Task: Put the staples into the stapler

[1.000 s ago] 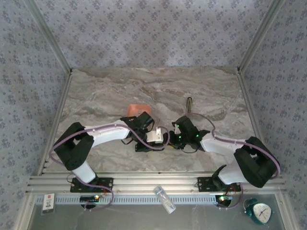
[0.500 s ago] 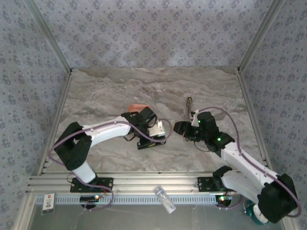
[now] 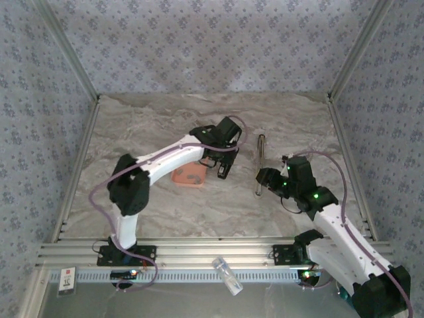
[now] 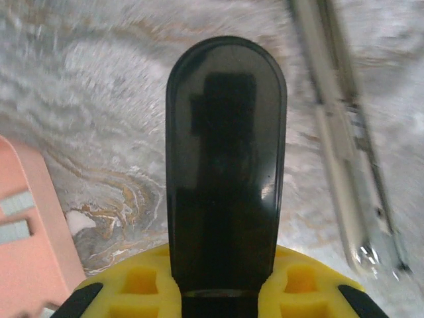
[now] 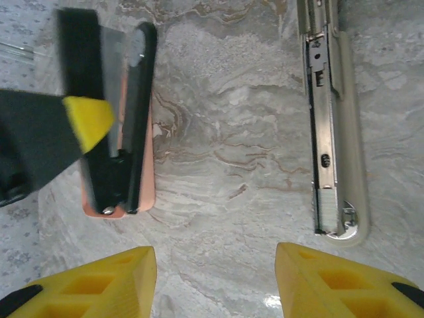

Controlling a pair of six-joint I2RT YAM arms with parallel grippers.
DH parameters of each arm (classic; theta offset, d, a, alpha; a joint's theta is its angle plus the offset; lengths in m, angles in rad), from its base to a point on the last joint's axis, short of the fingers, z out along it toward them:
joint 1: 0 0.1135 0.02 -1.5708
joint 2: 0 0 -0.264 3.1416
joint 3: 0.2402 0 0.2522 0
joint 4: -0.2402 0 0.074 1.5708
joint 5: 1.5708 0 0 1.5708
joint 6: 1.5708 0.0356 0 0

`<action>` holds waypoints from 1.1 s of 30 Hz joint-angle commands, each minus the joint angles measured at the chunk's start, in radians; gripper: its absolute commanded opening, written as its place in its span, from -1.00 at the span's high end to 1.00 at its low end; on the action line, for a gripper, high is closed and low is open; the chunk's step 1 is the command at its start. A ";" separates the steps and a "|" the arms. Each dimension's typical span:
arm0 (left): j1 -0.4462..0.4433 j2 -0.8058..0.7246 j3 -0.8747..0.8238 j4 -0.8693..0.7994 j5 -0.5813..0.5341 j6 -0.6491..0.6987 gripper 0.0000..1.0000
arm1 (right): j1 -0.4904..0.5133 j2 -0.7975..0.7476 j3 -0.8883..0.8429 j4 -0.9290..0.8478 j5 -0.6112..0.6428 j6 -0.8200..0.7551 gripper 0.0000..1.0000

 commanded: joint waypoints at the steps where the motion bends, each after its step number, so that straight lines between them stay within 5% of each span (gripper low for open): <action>1: -0.015 0.054 0.090 -0.071 -0.096 -0.220 1.00 | -0.006 -0.010 0.035 -0.068 0.043 -0.023 -0.03; 9: -0.026 0.221 0.260 -0.195 -0.224 -0.282 1.00 | -0.006 -0.008 0.025 -0.057 0.067 -0.021 -0.04; 20: -0.024 0.278 0.259 -0.190 -0.205 -0.302 0.90 | -0.005 -0.004 0.029 -0.074 0.078 -0.023 -0.04; 25: -0.014 0.272 0.260 -0.192 -0.184 -0.299 0.25 | -0.005 0.001 0.033 -0.084 0.078 -0.024 -0.04; 33: -0.005 0.192 0.329 -0.228 -0.163 -0.259 -0.37 | -0.006 0.093 0.112 -0.148 0.102 -0.094 -0.05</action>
